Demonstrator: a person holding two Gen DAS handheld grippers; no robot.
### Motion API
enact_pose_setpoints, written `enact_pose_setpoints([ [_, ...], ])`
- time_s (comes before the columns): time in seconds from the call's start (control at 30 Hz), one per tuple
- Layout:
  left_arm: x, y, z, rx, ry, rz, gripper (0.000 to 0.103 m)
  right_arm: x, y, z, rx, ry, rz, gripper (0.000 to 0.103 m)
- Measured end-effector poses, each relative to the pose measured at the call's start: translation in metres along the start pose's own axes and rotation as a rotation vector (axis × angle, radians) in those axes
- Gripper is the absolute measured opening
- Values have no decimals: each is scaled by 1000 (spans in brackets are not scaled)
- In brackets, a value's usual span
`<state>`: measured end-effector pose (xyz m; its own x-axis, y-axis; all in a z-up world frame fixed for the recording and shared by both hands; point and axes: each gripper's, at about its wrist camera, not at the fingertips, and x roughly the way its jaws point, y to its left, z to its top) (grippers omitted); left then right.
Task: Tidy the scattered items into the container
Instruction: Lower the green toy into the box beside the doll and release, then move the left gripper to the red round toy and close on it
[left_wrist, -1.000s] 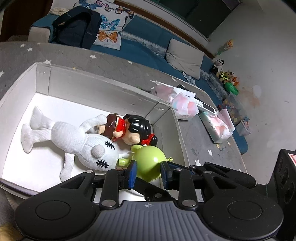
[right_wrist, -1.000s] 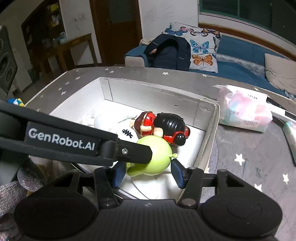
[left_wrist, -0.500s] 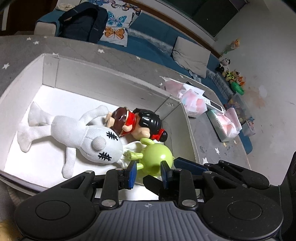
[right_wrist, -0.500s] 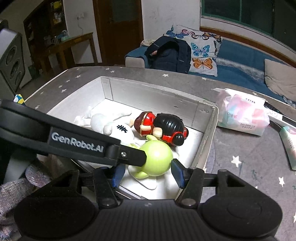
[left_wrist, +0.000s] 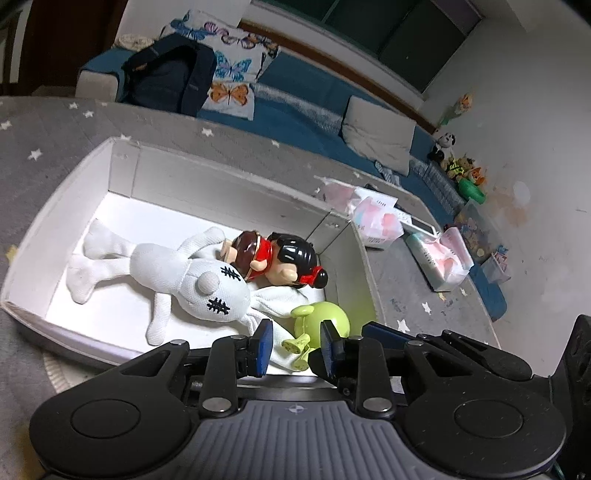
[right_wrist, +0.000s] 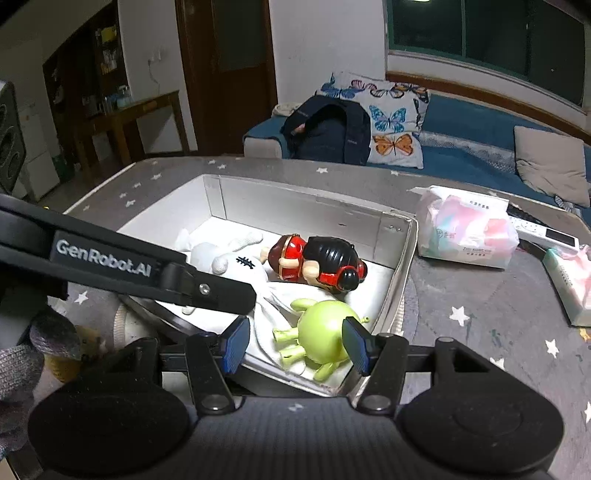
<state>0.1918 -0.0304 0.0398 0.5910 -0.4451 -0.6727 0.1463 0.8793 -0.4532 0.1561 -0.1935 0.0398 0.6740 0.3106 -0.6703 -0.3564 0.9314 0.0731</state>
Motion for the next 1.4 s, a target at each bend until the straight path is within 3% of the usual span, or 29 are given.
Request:
enact_pose_setpoints([
  [0.53,-77,13,-44,-8,-142,61,30,-61,42,-45,-8,-178,40,77],
  [0.97,-111,34,-89,-20,-178,170,30,-72,64,-79,37,-190,97,85],
  [1.4,-116,40,-115,-15,-170,183,30,-73,89,-97,5,-184,126,102],
])
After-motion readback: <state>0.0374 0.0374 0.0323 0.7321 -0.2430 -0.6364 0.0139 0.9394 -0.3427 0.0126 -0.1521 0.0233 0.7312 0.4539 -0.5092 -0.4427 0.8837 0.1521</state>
